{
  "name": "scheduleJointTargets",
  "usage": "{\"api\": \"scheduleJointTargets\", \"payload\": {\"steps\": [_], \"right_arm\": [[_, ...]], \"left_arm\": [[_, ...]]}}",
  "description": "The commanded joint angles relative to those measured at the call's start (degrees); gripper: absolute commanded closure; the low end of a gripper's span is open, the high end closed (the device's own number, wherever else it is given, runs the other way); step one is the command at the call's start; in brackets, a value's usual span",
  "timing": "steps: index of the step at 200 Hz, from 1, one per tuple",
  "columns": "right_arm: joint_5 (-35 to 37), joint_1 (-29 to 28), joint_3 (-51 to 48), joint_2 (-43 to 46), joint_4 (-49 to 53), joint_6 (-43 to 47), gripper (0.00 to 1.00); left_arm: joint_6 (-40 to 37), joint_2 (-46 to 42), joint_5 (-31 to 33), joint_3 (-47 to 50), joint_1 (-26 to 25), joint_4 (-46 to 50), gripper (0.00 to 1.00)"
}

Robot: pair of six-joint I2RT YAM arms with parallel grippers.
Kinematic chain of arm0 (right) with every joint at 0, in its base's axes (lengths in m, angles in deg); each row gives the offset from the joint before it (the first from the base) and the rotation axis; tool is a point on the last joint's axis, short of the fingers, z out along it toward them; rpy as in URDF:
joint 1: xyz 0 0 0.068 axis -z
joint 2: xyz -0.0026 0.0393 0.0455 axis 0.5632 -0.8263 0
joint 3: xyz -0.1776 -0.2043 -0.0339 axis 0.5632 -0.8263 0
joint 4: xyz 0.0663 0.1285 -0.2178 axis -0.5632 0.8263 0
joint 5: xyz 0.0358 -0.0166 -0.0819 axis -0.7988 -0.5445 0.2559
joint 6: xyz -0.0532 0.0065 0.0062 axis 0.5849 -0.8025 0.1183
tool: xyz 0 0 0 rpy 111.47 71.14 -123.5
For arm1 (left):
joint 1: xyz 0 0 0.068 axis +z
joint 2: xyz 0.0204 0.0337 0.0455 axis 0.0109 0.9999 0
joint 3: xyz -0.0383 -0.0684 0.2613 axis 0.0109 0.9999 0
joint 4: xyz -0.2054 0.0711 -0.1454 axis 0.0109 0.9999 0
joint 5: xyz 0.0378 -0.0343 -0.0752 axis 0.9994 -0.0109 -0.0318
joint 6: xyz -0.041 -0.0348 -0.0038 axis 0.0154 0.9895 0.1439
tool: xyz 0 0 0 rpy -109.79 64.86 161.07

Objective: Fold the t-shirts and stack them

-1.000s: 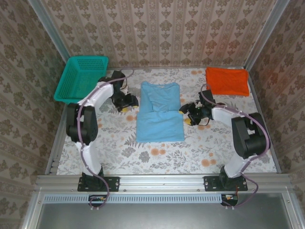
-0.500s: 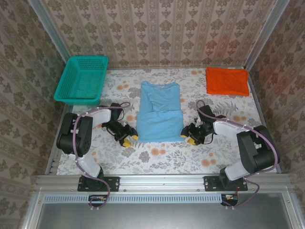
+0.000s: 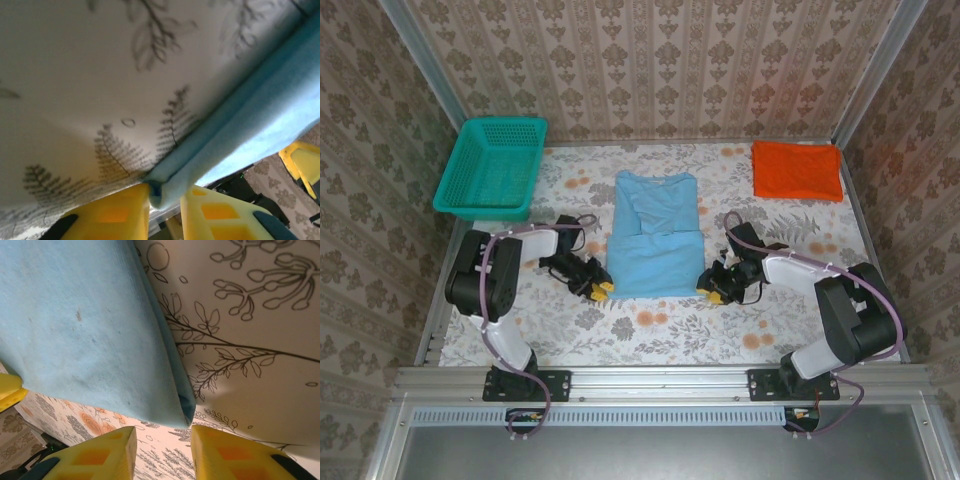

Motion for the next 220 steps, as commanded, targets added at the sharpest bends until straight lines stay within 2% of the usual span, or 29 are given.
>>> {"api": "scheduleJointTargets", "payload": {"steps": [1, 41, 71, 89, 129, 152, 165, 182, 191, 220], "right_arm": [[2.17, -0.28, 1.44, -1.05, -0.65, -0.7, 0.69], [2.8, -0.16, 1.76, -2.41, -2.23, -1.22, 0.83], [3.14, 0.09, 1.67, -1.61, -2.03, -0.77, 1.0], [3.29, 0.26, 1.58, -0.68, -0.78, 0.19, 1.0], [1.03, -0.07, -1.04, 2.36, 1.19, 2.15, 1.0], [-1.03, -1.2, -3.95, 5.83, 2.15, 2.8, 1.0], [-2.36, -1.83, -5.1, 10.02, 3.53, 3.08, 1.0], [-4.91, -2.34, -6.38, 15.33, 5.33, 2.7, 1.0], [-5.61, -2.77, -6.67, 18.46, 6.62, 2.51, 1.0], [-7.32, -2.91, -6.11, 27.41, 9.17, 1.02, 1.0]], "left_arm": [[0.53, 1.49, -1.01, -0.5, -0.25, -0.34, 0.84], [0.49, 2.51, 1.02, -1.89, -0.26, 0.35, 1.0], [-2.46, 1.42, 5.63, -4.54, -0.34, 5.36, 1.0], [-6.03, 0.64, 10.0, -7.1, -0.68, 9.84, 1.0], [-13.23, -1.57, 15.13, -8.42, -2.99, 18.21, 1.0], [-15.45, -3.96, 12.25, -6.6, -4.75, 21.07, 1.0], [-17.57, -5.13, 9.26, -6.47, -6.14, 23.49, 1.0], [-19.97, -7.83, 8.42, -7.55, -7.04, 27.58, 1.0], [-20.21, -9.32, 8.41, -8.01, -8.75, 29.26, 1.0], [-19.17, -12.53, 7.04, -11.13, -8.5, 32.01, 1.0]]}}
